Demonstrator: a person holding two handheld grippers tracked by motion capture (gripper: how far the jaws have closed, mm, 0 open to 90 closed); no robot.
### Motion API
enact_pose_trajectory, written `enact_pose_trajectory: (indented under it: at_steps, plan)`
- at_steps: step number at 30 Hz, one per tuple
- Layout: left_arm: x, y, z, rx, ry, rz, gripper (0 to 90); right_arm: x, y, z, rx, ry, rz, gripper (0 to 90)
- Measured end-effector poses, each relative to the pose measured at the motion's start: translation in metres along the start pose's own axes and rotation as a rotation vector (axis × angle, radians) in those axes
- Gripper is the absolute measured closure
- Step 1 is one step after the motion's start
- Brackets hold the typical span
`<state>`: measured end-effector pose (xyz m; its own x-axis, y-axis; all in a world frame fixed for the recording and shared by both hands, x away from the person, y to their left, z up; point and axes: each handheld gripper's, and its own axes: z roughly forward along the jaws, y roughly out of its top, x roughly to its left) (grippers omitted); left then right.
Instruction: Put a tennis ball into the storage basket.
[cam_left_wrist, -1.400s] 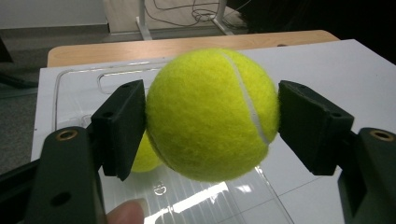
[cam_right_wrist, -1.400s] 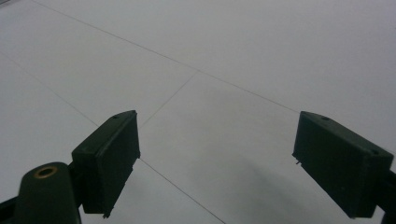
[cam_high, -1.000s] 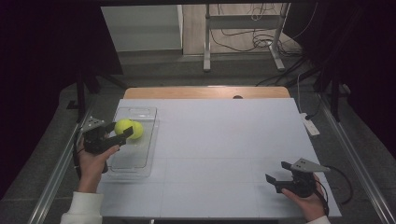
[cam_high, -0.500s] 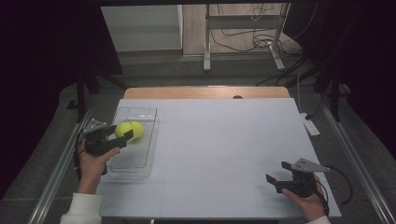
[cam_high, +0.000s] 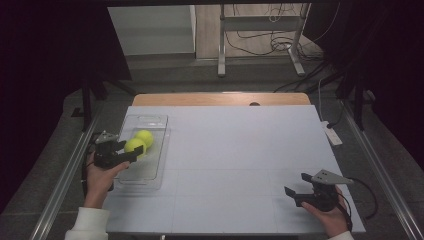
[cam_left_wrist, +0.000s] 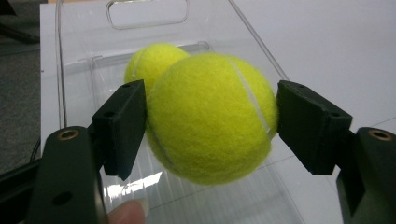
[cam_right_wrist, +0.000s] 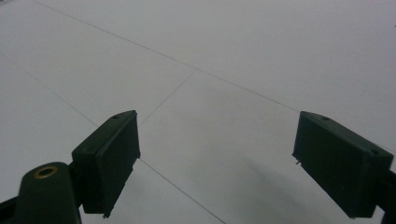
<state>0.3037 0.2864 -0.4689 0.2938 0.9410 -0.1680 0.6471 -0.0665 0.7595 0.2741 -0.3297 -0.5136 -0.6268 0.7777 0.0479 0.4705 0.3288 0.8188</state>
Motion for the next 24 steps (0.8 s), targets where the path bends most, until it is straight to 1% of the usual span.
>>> enact_pose_trajectory:
  at_steps: [6, 9, 17, 20, 21, 22, 23, 24]
  plan:
    - [0.001, -0.002, 0.001, 0.018, 0.004, 0.001, 27.9, 0.0, 0.0, 0.0, 0.002, 0.0, 0.0, 14.5]
    - [0.001, -0.005, 0.004, 0.042, 0.01, 0.011, 27.9, 0.0, 0.0, 0.0, 0.002, -0.003, -0.001, 14.5]
    - [0.002, -0.008, 0.004, 0.068, 0.004, 0.014, 27.7, 0.0, 0.0, 0.0, 0.003, -0.001, -0.001, 14.5]
    - [0.003, -0.009, 0.005, 0.093, -0.008, 0.017, 27.4, 0.0, 0.0, 0.0, 0.001, 0.0, 0.0, 14.5]
    - [0.002, -0.01, 0.006, 0.095, -0.01, 0.021, 27.0, 0.0, 0.0, 0.0, 0.001, 0.0, 0.0, 14.5]
    - [0.002, -0.011, 0.006, 0.083, 0.003, 0.021, 26.3, 0.0, 0.0, 0.0, 0.001, 0.0, 0.0, 14.5]
    - [0.003, -0.01, 0.006, 0.074, 0.008, 0.012, 22.3, 0.0, 0.0, 0.0, 0.003, 0.0, -0.002, 14.5]
    - [0.003, -0.009, 0.005, 0.066, 0.004, 0.003, 17.8, 0.0, 0.0, 0.0, 0.002, 0.001, -0.001, 14.4]
